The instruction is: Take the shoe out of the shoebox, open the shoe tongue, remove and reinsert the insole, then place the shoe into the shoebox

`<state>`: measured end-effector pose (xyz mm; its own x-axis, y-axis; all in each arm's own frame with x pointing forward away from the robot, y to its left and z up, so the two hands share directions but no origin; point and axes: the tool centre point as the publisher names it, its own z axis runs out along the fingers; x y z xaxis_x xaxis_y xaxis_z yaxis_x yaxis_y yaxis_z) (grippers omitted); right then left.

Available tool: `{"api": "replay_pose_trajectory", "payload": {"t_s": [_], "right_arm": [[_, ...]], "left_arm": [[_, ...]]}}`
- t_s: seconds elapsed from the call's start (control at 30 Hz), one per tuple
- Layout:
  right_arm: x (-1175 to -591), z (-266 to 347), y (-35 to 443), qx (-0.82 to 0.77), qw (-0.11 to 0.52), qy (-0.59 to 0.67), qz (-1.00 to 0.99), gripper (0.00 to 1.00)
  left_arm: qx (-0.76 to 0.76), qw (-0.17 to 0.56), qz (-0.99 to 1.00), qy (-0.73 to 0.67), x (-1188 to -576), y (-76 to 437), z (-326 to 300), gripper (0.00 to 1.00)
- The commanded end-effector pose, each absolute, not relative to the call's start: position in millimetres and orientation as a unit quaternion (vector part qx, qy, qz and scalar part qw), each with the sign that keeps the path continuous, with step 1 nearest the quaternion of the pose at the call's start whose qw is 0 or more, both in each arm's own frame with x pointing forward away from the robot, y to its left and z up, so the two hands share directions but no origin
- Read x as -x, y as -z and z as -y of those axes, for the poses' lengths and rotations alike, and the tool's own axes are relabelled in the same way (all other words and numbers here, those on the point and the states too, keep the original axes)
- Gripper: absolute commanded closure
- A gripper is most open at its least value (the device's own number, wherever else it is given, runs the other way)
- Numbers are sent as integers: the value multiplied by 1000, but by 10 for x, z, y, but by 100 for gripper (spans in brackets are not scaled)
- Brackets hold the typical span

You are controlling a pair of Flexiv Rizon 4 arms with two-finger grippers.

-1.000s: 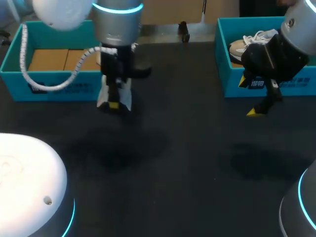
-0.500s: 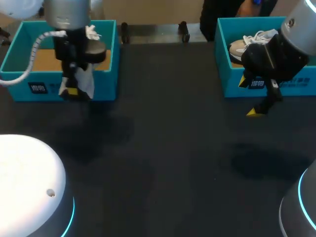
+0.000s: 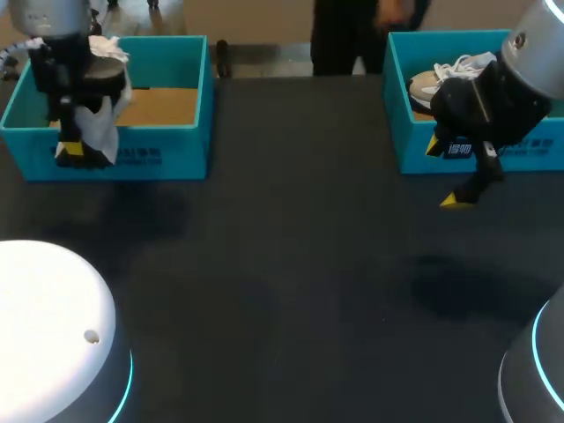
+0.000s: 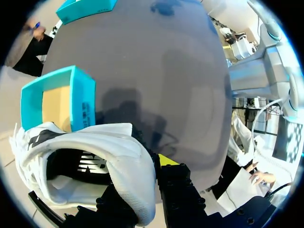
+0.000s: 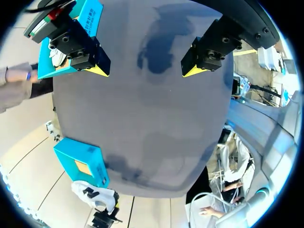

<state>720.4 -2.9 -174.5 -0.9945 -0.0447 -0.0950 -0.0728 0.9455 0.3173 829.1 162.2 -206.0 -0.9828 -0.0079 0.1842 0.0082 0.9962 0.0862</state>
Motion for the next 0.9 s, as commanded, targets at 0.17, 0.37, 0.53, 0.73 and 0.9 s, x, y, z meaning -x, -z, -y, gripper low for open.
{"api": "replay_pose_trajectory", "payload": {"t_s": [0.17, 0.37, 0.53, 0.73, 0.9], "right_arm": [[-7218, 14, 1755, 29, 42, -161, -986, 0], [-7218, 14, 1755, 29, 42, -161, -986, 0], [-7218, 14, 1755, 29, 42, -161, -986, 0], [-7218, 14, 1755, 29, 42, -161, -986, 0], [-7218, 14, 1755, 29, 42, -161, -986, 0]], "left_arm": [[-10, 101, 994, 29, -8429, 1942, -1953, 100], [-20, 96, 994, 46, -8554, 1906, -2154, 100], [-24, 91, 994, 53, -8699, 1845, -2265, 100], [3, 68, 997, 38, -8856, 1870, -2388, 100], [17, 60, 997, 35, -8951, 1872, -2509, 100]]}}
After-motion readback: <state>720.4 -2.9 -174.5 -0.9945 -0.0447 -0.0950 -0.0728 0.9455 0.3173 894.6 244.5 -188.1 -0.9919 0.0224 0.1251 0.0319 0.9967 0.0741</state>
